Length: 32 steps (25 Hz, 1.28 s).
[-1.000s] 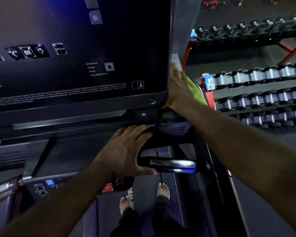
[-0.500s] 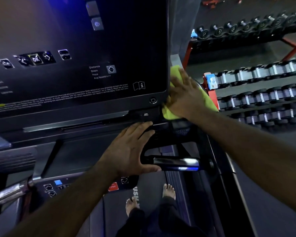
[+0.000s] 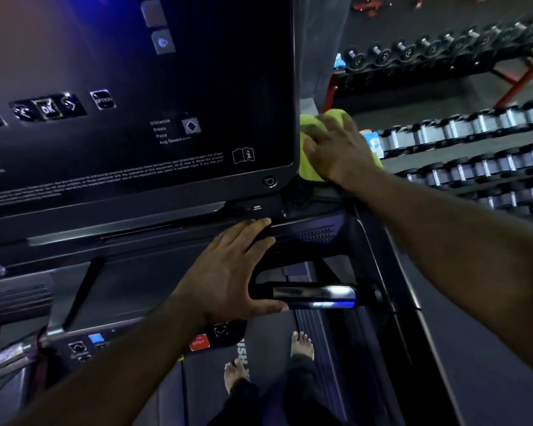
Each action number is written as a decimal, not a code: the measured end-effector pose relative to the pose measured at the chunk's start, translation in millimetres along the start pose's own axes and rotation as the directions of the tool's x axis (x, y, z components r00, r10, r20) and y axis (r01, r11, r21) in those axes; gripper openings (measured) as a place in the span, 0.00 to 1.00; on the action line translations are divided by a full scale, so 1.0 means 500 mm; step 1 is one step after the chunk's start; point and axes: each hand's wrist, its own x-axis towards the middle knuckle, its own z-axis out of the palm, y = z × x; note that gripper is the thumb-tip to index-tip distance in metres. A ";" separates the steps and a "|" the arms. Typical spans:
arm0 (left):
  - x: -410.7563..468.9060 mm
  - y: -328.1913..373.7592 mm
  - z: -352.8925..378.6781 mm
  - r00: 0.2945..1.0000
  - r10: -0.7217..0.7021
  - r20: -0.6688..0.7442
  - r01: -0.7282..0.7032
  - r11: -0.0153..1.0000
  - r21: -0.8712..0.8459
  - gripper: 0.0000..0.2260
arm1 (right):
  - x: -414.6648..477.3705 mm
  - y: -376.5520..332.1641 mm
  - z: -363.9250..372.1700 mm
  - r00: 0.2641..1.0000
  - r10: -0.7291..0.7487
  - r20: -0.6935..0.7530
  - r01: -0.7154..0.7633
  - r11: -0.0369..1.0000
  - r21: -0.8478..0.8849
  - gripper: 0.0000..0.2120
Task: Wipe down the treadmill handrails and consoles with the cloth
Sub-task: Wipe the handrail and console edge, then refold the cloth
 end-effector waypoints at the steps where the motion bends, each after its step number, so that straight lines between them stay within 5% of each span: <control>1: 0.002 -0.002 0.002 1.000 0.003 -0.006 -0.003 1.000 0.004 0.52 | 0.013 -0.045 -0.002 0.999 0.051 0.015 -0.051 0.999 0.013 0.32; 4: 0.000 0.000 0.001 1.000 0.007 -0.013 -0.007 1.000 -0.001 0.51 | -0.085 -0.118 0.012 0.994 -0.096 -0.054 0.096 0.995 -0.002 0.34; 7: -0.002 0.003 -0.003 1.000 0.001 0.020 0.000 1.000 -0.019 0.52 | -0.165 -0.021 0.041 0.959 -0.257 -0.118 0.256 0.966 -0.018 0.24; 10: 0.001 -0.001 -0.004 1.000 0.002 0.012 -0.002 1.000 -0.018 0.51 | -0.066 0.035 0.030 0.990 -0.112 -0.081 0.112 0.994 0.005 0.24; 13: 0.002 -0.005 0.002 1.000 -0.001 0.001 0.001 1.000 -0.016 0.51 | -0.021 -0.079 0.009 0.998 0.060 -0.019 -0.059 0.997 0.048 0.30; 15: 0.000 0.000 -0.001 1.000 -0.002 0.021 0.002 1.000 -0.016 0.51 | -0.095 -0.124 -0.001 0.998 -0.022 -0.053 0.025 0.998 0.049 0.34; 19: 0.002 0.007 -0.009 1.000 0.000 0.029 0.001 1.000 -0.014 0.51 | -0.193 -0.007 0.026 0.971 -0.194 -0.140 0.200 0.979 0.031 0.24; 24: 0.005 0.003 -0.006 1.000 -0.018 0.021 0.018 1.000 0.004 0.52 | -0.014 -0.039 -0.005 0.996 0.087 -0.019 -0.085 0.991 0.106 0.26; 27: 0.002 0.008 -0.004 0.999 -0.036 0.031 0.035 0.999 0.022 0.52 | -0.093 -0.126 0.013 0.997 -0.052 -0.055 0.054 0.998 0.037 0.31; 32: -0.001 0.013 -0.004 0.999 -0.045 0.031 0.044 0.999 0.029 0.53 | -0.172 0.026 0.024 0.978 -0.167 -0.124 0.174 0.984 0.047 0.23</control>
